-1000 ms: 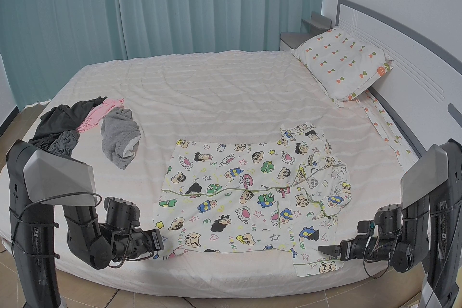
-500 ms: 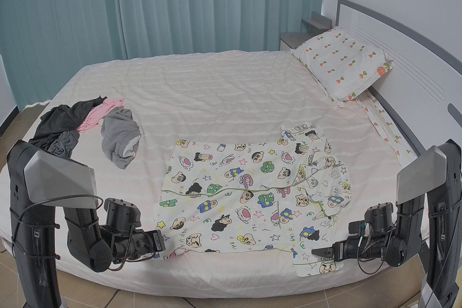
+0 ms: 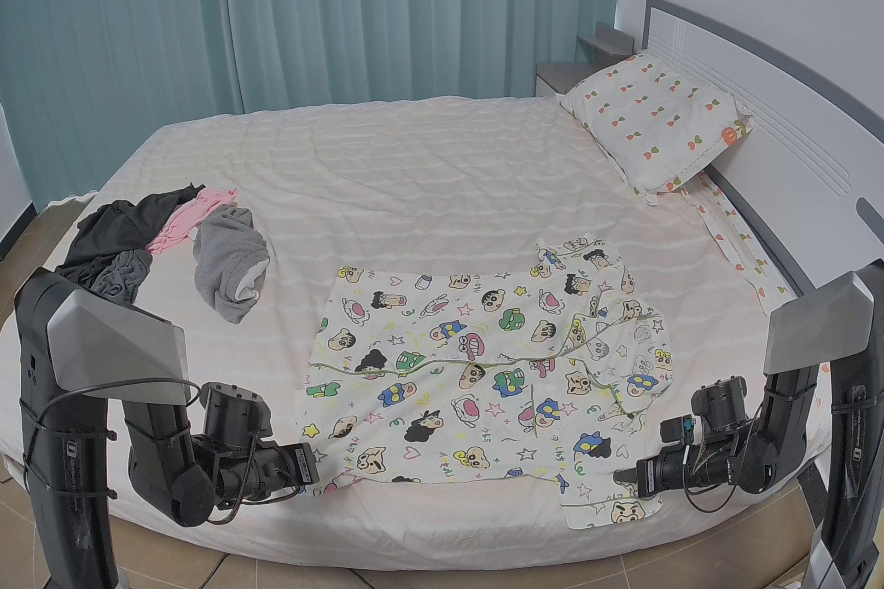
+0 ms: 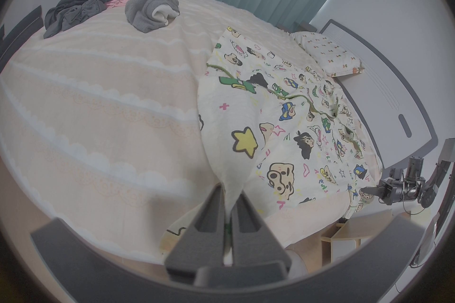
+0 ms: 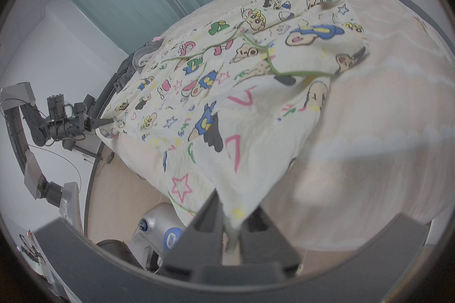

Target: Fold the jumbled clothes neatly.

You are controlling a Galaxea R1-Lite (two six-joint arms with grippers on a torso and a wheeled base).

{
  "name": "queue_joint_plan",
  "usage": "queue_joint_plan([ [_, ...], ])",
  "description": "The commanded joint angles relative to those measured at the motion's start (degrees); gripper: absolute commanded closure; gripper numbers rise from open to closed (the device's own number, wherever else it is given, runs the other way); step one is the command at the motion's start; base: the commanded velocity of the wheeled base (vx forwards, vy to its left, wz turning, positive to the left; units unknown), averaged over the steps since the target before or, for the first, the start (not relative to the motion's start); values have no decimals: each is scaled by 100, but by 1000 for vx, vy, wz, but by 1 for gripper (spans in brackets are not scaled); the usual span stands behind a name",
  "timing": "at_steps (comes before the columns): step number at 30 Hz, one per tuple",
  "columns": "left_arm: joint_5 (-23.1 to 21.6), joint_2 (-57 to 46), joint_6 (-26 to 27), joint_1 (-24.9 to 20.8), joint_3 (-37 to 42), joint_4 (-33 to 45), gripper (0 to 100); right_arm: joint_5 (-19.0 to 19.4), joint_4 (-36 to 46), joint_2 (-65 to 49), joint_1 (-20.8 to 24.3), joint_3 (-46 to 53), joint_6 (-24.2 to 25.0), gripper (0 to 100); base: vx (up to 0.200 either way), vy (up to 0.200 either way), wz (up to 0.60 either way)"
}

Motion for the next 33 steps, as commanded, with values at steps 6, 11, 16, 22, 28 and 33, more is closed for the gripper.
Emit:
queue_joint_plan([
  [6,-19,-13,157,49,308,-340,100,370,-338,-103,-66,584,-286,100,0,0,0],
  [11,-10,31,421,84,396,-410,100,432,-927,-33,-31,1147,-347,100,0,0,0],
  [16,-10,31,447,84,422,-410,100,432,-1481,125,-57,1516,-339,100,0,0,0],
  [22,-10,31,711,111,493,-419,100,449,-2131,450,-215,1894,-347,100,0,0,0],
  [28,-10,31,807,128,545,-410,100,599,-2412,582,-180,2122,-435,100,0,0,0],
  [33,7,128,1018,128,598,-419,100,599,-2219,486,-171,2122,-453,100,0,0,0],
])
